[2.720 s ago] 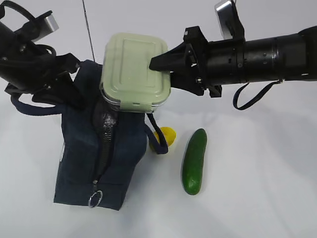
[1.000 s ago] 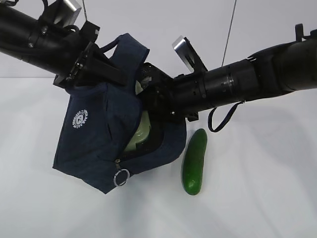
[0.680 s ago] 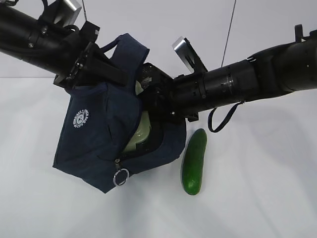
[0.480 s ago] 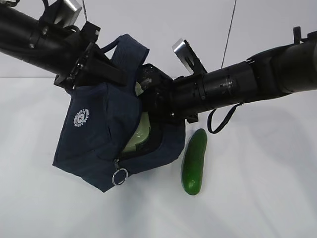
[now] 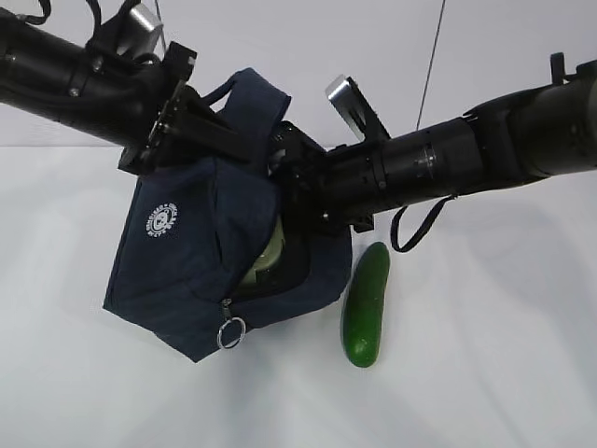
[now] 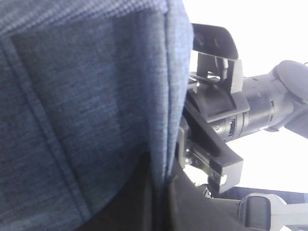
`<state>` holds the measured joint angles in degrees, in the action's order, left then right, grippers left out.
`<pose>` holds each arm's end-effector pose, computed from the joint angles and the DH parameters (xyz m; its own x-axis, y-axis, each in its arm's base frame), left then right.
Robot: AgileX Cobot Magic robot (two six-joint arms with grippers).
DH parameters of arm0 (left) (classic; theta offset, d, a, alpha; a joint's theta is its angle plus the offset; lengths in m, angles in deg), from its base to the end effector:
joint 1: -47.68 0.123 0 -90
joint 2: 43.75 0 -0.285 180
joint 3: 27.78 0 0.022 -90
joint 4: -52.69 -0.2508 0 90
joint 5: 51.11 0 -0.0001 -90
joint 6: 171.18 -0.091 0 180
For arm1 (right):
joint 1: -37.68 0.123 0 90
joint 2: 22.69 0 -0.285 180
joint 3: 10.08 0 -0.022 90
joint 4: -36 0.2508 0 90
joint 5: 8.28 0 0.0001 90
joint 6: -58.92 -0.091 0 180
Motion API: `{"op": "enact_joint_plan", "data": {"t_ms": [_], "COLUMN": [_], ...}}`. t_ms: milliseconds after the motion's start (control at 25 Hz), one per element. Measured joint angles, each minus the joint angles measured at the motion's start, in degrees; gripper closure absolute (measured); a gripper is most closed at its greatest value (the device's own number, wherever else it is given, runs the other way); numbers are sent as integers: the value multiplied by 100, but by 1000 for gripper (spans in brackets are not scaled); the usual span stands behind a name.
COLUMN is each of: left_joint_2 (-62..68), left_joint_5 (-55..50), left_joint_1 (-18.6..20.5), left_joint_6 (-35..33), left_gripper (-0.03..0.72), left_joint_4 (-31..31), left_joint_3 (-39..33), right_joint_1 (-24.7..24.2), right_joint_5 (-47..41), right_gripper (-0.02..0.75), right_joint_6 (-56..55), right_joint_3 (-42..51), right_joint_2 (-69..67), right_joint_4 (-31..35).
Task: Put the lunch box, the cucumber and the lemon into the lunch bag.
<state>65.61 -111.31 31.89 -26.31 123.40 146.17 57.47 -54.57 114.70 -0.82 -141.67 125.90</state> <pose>0.3261 -0.1697 0.2612 -0.9492 0.0673 -0.3073 0.3013 0.4761 -0.8262 0.3521 0.1967 0.1954 -0.9135 0.0828 -0.3984 -0.3086 0.4973 0.8109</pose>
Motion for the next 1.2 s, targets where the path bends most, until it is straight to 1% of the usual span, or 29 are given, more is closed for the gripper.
{"op": "enact_joint_plan", "data": {"t_ms": [800,1200], "left_joint_2": [20,20], "left_joint_5": [-10,5], "left_joint_1": [0,0], "left_joint_6": [-69,-69], "left_gripper": [691,691], "left_joint_4": [107,111], "left_joint_3": [0,0], "right_joint_1": [0,0], "right_joint_5": [177,179], "right_gripper": [393,374], "right_joint_6": [14,14], "right_joint_3": [0,0], "right_joint_2": [0,0], "right_joint_4": [142,192]}}
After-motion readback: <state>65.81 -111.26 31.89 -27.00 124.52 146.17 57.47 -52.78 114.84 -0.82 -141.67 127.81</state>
